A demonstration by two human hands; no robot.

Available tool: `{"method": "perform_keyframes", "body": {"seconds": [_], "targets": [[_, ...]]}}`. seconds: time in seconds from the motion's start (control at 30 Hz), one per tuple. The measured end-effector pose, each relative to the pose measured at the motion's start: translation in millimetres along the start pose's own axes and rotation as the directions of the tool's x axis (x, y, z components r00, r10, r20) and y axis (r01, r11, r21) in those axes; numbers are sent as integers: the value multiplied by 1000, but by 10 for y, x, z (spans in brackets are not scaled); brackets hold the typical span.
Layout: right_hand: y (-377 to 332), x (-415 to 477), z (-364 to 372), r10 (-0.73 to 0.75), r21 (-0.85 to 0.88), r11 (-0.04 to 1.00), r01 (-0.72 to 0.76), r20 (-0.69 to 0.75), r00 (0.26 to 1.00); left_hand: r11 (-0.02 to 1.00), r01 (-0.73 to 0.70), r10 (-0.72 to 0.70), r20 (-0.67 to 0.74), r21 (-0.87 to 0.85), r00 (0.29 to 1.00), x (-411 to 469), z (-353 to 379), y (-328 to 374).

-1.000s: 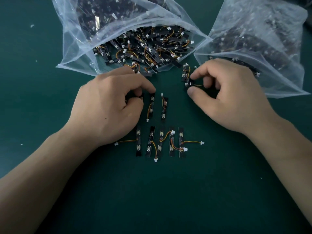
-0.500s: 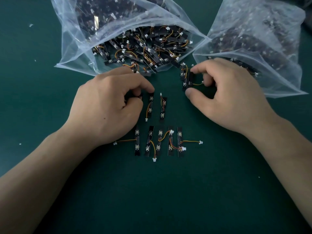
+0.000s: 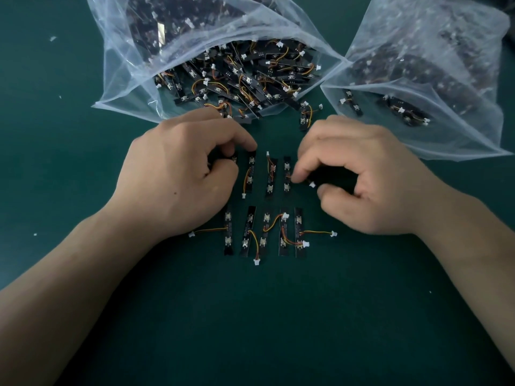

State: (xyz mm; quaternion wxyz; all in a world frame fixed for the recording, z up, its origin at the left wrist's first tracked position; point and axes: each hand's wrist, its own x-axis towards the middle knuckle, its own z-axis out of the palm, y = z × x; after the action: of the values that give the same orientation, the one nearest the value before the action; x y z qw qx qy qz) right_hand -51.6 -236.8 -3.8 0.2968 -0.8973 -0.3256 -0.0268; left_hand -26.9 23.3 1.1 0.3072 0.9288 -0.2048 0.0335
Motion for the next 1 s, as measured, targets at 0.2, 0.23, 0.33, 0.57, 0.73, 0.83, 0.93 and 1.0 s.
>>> {"method": "perform_keyframes", "body": {"seconds": [0.2,0.23,0.33,0.57,0.73,0.83,0.93,1.0], "targets": [[-29,17,7,117,-6,993,-118,-68,991,1000,5,-5,-2,3,1000,-1,3,1],[-39,20,14,123,-22,992,-124,-66,990,1000,3,-3,-3,1,1000,-1,3,-1],[-51,19,22,116,-49,992,-118,-53,992,1000,-1,1,-10,-4,1000,-3,8,-6],[-44,35,27,116,-44,992,-120,-88,989,1000,-13,13,-16,-12,1000,-2,13,-9],[23,54,24,234,-29,966,-257,-328,915,1000,-17,17,-17,-14,1000,-6,20,-5],[57,56,42,307,-82,934,-348,-314,898,1000,-20,20,-21,-10,1000,-7,24,-12],[39,67,66,334,-115,918,-381,-300,894,1000,-22,22,-25,-10,999,-9,26,-20],[32,73,61,350,-97,914,-394,-303,886,1000,-20,20,-28,-17,999,-13,28,-22]]}}
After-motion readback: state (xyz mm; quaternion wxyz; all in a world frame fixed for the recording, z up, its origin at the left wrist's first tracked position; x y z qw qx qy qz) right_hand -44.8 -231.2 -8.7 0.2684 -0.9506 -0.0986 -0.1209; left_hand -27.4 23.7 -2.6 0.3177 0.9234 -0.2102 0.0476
